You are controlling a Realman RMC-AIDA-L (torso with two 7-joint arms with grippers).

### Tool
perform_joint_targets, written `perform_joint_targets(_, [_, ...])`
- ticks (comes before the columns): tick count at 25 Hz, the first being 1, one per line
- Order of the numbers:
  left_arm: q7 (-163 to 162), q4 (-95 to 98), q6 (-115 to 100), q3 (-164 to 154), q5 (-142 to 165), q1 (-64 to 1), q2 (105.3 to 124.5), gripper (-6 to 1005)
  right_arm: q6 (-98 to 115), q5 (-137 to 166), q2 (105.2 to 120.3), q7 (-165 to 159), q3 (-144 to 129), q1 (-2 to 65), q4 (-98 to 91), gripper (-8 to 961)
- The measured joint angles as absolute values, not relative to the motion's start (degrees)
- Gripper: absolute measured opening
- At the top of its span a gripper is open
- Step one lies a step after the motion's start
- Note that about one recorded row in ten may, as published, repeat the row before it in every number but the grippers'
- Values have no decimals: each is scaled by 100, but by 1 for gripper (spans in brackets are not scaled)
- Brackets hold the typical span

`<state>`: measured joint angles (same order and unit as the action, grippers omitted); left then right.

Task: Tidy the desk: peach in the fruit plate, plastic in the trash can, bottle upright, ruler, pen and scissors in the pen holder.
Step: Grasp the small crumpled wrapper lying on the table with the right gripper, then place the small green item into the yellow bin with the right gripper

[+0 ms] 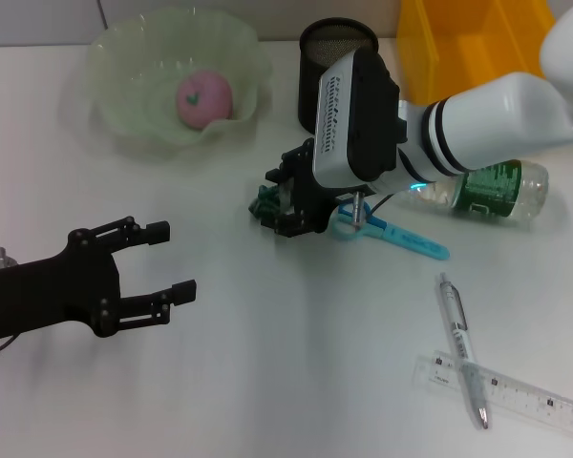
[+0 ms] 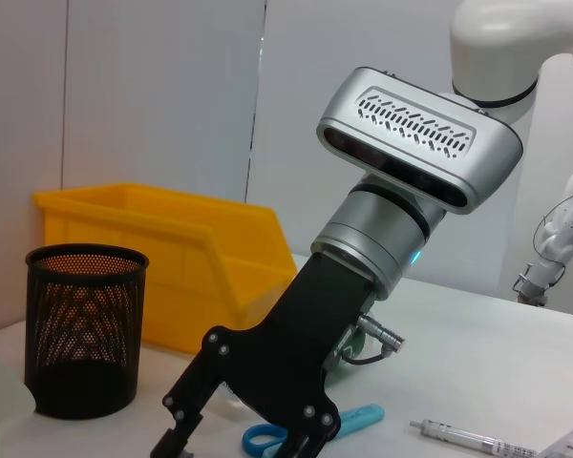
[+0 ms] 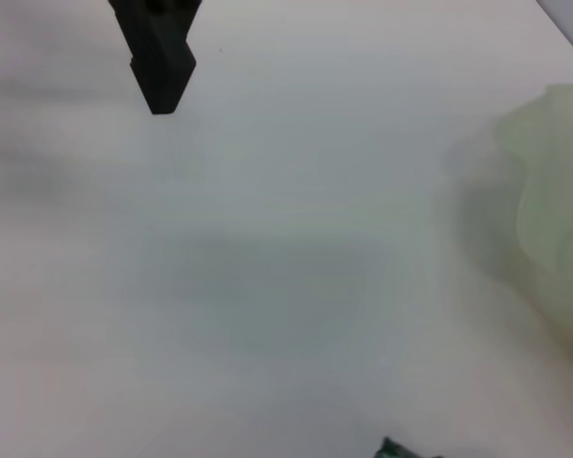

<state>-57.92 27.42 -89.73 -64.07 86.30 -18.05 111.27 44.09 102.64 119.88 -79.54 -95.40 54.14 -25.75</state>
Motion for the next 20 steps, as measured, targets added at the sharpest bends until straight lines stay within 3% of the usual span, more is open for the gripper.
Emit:
perform_joint_targets(4, [-5792, 2742, -8973, -6407, 8631, -1801, 11127, 802, 4405, 10259, 11988, -7953, -9522, 5382, -2595, 655])
perform_joint_targets(6, [-5791, 2742, -8974, -6407, 8630, -1801, 11127, 801, 4404, 10187, 11988, -7953, -9495, 5368, -2625, 427])
perform_joint_targets(14, [-5792, 2742, -8974, -6407, 8631, -1808, 11127, 797, 4463, 10067, 11985, -7966, -9447, 5362, -2636, 281])
perform_joint_targets(20, [-5793, 2742, -8974, -6407, 8630, -1811, 11127, 794, 5054, 9841, 11902, -7995, -9000, 5174, -2814, 168])
